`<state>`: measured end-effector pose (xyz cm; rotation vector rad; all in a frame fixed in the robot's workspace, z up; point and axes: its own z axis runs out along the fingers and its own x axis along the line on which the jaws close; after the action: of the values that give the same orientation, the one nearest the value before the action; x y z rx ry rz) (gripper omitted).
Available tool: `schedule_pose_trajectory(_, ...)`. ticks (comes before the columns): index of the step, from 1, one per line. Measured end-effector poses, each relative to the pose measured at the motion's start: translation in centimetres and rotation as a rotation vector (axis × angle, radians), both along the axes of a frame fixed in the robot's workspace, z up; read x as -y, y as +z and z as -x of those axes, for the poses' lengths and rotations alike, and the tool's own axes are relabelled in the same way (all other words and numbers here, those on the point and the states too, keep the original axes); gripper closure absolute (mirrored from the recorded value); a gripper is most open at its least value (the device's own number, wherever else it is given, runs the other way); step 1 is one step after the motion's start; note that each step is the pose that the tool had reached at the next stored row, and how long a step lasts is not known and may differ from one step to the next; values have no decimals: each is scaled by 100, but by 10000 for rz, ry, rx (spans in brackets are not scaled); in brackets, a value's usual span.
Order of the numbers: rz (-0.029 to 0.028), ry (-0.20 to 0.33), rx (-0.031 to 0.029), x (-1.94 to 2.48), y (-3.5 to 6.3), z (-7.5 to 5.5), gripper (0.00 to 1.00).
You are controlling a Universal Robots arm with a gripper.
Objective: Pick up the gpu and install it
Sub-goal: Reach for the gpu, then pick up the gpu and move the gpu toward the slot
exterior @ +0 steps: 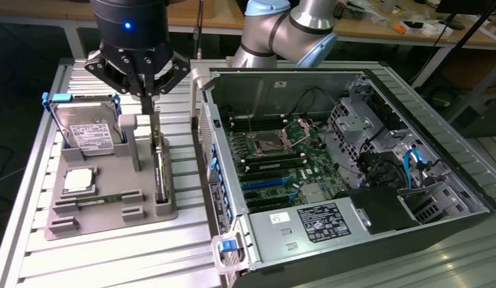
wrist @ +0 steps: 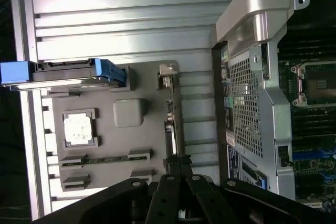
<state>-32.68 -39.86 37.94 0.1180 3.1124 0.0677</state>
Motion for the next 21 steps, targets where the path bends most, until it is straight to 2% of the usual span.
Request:
schedule_pose_trajectory(16, -6, -18, 0, 0, 0, 12, 89)
schedule_pose_trajectory(18, -6, -19, 0, 0, 0, 12, 64)
schedule_pose_trajectory(21, -6, -18, -1, 0, 0, 12, 46)
